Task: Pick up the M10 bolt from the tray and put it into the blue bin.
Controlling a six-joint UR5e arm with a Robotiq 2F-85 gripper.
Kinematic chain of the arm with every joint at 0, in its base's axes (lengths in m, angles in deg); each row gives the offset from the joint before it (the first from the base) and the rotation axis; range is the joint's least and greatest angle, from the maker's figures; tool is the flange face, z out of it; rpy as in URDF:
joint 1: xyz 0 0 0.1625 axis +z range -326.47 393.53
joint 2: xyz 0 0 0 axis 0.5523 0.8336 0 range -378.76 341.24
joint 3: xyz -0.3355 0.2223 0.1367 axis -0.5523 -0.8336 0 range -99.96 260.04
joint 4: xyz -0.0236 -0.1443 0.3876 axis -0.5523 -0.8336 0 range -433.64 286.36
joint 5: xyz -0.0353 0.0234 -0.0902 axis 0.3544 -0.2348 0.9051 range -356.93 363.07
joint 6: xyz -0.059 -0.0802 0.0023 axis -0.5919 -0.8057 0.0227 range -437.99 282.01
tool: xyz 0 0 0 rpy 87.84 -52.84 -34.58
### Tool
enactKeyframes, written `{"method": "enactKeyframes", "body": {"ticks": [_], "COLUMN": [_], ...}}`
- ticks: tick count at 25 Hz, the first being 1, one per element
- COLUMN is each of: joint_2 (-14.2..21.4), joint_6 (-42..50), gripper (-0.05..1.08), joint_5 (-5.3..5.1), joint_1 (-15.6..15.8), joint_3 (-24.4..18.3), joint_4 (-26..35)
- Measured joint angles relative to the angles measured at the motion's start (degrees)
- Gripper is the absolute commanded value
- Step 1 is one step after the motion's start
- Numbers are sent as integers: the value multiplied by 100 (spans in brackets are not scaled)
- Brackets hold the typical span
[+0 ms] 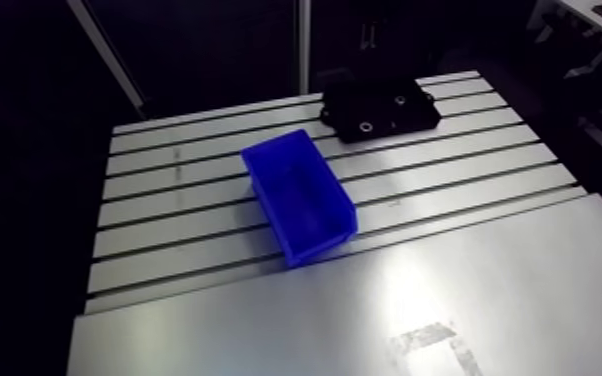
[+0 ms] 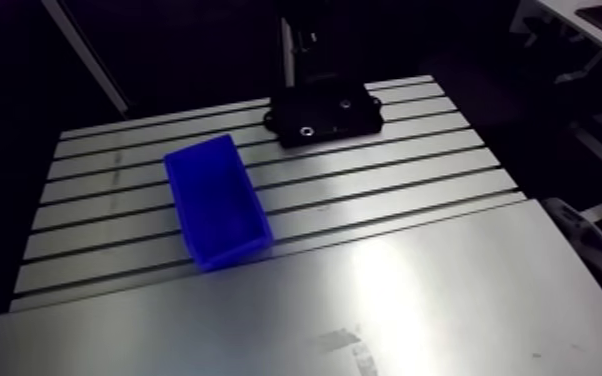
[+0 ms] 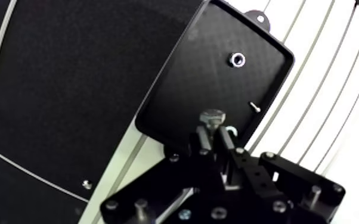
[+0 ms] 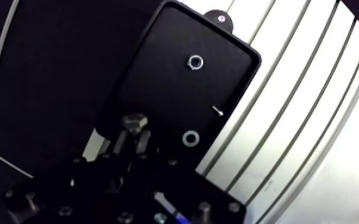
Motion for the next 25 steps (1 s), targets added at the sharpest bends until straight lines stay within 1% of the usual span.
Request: {"method": "enactKeyframes", "body": {"ticks": [4,6,13,15,18,20,22,25], "joint_2": [206,307,624,711,833,927,1055,1217], "joint_6": [-706,-1089,-2238,-2572,-2948,-3249,-3824,-4616], "gripper": [107,107,107,107,106,105,105,105], "joint_5": [-183,-257,-404,-507,-732,-828,-900,-945], "joint_1": [7,16,113,144,158,167,188,250], "joint_3": [-46,-58,-159,-255,-365,-377,-370,-386], "joint_4": [212,296,661,864,1163,1262,1341,1452]}}
